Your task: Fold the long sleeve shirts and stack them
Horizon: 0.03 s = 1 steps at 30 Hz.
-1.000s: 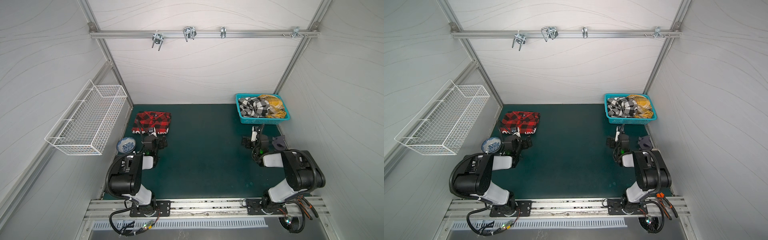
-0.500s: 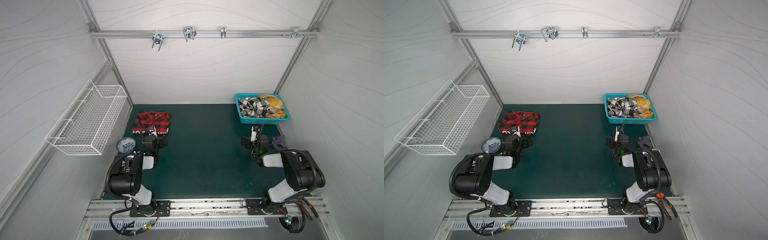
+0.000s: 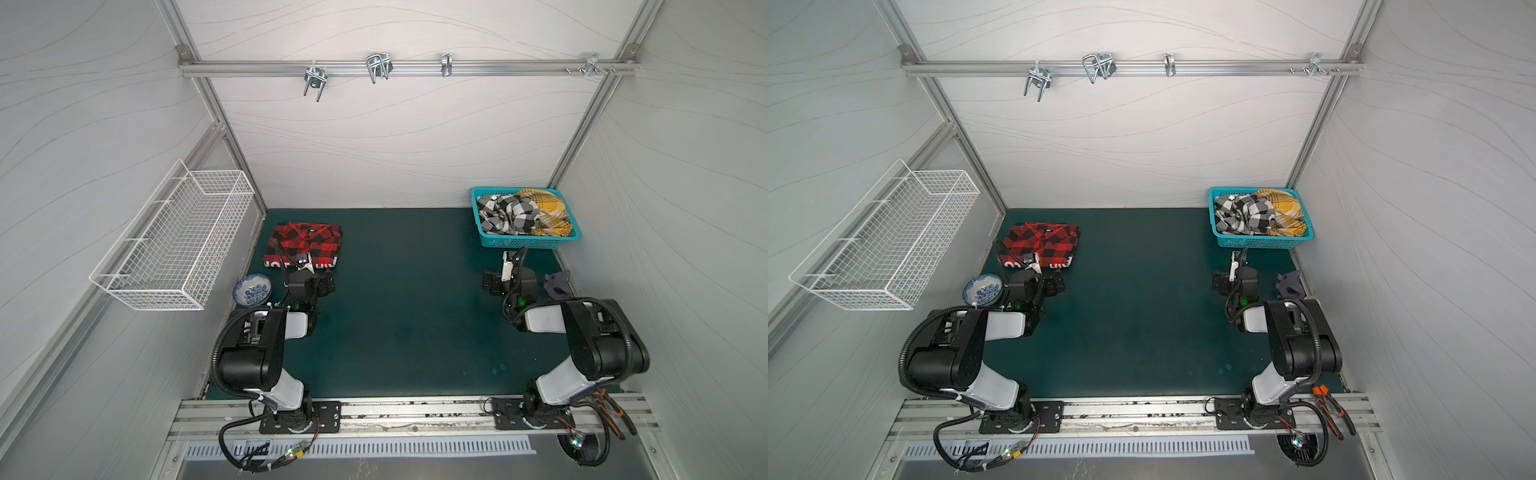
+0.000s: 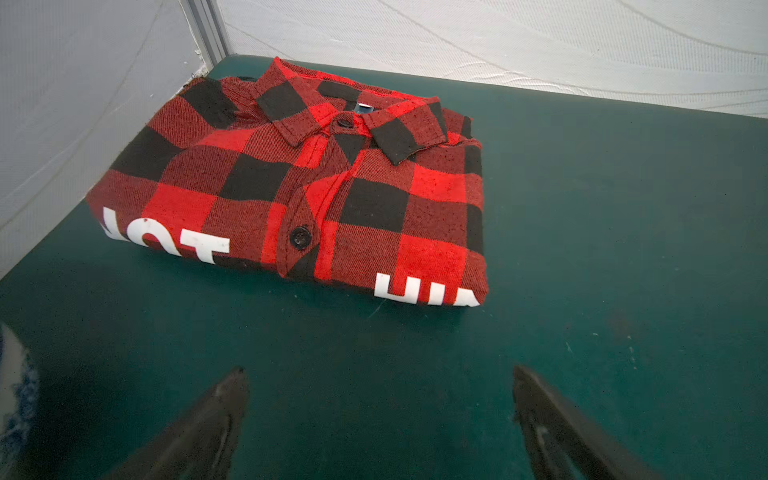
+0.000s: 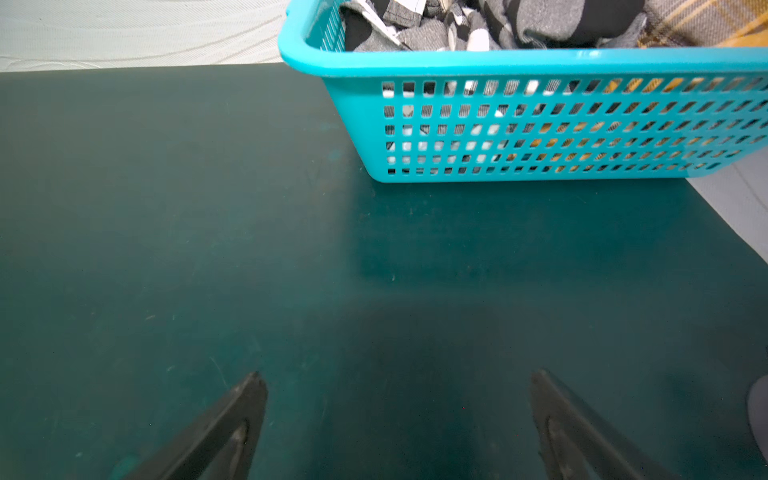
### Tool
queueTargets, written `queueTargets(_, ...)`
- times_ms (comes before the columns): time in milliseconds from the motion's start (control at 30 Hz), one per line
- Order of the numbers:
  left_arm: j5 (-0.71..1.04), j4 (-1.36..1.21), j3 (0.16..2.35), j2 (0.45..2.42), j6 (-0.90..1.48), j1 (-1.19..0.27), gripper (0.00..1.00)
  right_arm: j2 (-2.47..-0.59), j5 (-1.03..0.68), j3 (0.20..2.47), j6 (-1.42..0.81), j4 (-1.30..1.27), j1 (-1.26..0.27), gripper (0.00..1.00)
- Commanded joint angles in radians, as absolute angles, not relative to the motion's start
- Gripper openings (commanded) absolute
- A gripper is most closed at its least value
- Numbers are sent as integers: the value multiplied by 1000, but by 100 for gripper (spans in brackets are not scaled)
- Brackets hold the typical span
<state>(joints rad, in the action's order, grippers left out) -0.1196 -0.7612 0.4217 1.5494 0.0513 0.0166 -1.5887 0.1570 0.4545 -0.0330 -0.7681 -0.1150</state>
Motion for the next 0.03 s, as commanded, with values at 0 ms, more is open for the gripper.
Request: queueTargets(0, -127, -809, 440, 1556, 28, 15, 100, -1584, 125, 459, -19, -775, -103, 99)
